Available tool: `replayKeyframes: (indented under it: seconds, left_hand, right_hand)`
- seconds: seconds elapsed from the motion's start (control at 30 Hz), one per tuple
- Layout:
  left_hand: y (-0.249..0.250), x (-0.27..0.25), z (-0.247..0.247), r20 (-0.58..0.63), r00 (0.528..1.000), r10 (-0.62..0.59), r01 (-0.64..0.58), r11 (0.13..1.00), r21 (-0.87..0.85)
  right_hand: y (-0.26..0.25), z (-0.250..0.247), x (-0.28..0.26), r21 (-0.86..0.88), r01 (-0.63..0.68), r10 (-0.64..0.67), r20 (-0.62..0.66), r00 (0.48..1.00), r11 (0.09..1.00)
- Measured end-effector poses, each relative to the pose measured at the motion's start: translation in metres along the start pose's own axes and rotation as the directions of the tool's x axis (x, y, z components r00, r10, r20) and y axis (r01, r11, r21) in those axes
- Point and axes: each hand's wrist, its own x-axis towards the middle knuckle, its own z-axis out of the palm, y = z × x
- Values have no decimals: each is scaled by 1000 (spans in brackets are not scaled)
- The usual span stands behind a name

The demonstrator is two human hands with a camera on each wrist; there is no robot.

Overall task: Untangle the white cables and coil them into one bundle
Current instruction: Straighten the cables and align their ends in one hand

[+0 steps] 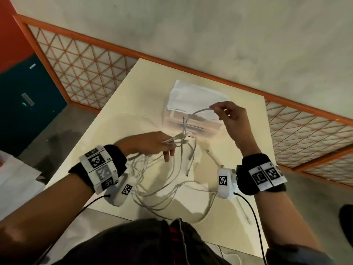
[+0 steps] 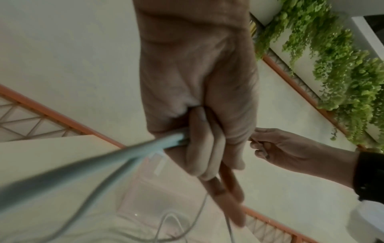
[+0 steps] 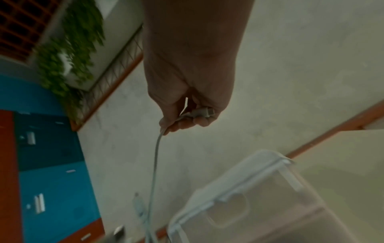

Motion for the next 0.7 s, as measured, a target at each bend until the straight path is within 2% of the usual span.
replayKeyframes:
  seconds: [0.07, 0.13, 0.27, 0.37, 0.47, 0.57, 0.63, 0.7]
  left_hand:
    - [7, -3, -8, -115, 992, 55, -67, 993, -97]
    - [18, -8, -12, -220, 968, 118, -161, 969, -186]
    - [27, -4, -11, -459, 872, 170, -316, 912, -261]
    - [29, 2, -5, -579, 795, 182, -351, 916, -193]
    - [31, 6, 3, -527, 806, 269, -421, 887, -191]
    - [25, 10, 8, -485, 835, 261, -373, 916, -149]
    - [23, 9, 7, -530, 811, 246, -376, 914, -151]
    - [28, 4, 4, -597, 761, 255, -460, 860, -219]
  right_hand:
    - [-13, -3, 1, -2, 29, -29, 30, 999, 1000]
    - [-22, -5, 1, -77, 74, -67, 96, 993, 994]
    - [-37, 0, 1, -251, 162, -73, 328, 942, 954]
    - [-52, 11, -2, -84, 133, -90, 394, 915, 987]
    - [-64, 21, -4, 96, 95, -122, 349, 929, 991]
    - [-70, 30, -6, 203, 62, -112, 241, 964, 977]
    - [-67, 38, -10, 295, 20, -56, 116, 992, 955]
    - [-56, 48, -16, 300, -4, 3, 4, 1000, 954]
